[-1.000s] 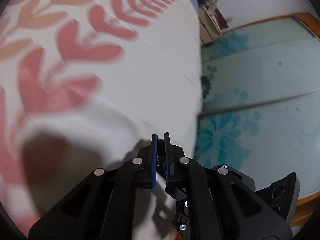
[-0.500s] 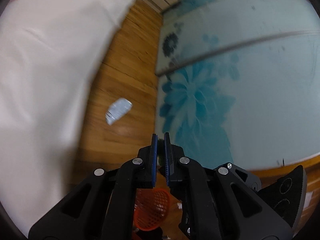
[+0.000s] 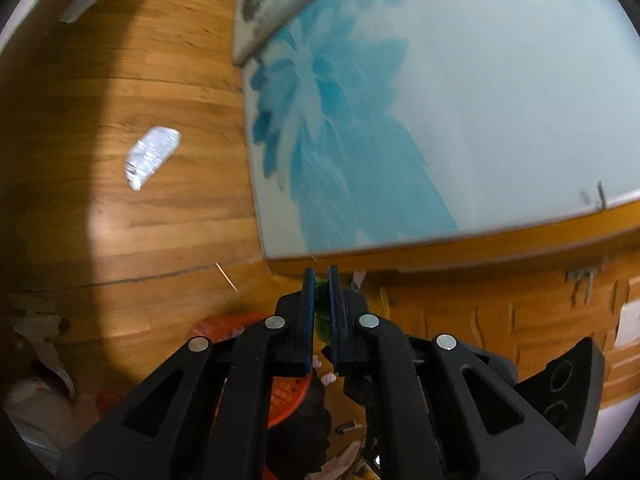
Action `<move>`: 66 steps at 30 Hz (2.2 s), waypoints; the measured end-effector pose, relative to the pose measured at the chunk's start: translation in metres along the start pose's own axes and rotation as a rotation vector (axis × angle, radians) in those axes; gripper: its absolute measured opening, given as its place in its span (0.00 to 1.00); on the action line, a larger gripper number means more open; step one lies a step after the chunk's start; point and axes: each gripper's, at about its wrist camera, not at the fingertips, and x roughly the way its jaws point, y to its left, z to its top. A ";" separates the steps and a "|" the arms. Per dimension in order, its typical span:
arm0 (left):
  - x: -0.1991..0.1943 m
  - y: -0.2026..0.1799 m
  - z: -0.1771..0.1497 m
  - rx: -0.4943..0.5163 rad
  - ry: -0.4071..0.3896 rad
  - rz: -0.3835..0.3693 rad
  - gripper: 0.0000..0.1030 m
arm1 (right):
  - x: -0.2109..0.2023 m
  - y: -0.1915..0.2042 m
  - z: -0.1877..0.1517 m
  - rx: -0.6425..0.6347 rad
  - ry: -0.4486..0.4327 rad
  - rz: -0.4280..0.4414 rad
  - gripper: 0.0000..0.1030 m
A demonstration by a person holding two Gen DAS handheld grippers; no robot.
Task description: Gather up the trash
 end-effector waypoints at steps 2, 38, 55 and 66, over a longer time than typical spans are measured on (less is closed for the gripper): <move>0.018 -0.017 -0.012 0.028 0.039 0.006 0.06 | -0.009 -0.013 -0.024 0.040 0.010 -0.010 0.09; 0.167 -0.066 -0.125 0.120 0.413 0.132 0.20 | -0.033 -0.076 -0.208 0.376 0.145 0.005 0.11; 0.153 -0.058 -0.122 0.091 0.366 0.145 0.65 | -0.038 -0.070 -0.221 0.391 0.154 0.002 0.27; 0.061 -0.046 -0.083 0.183 0.140 0.238 0.65 | -0.036 -0.058 -0.181 0.342 0.116 0.013 0.29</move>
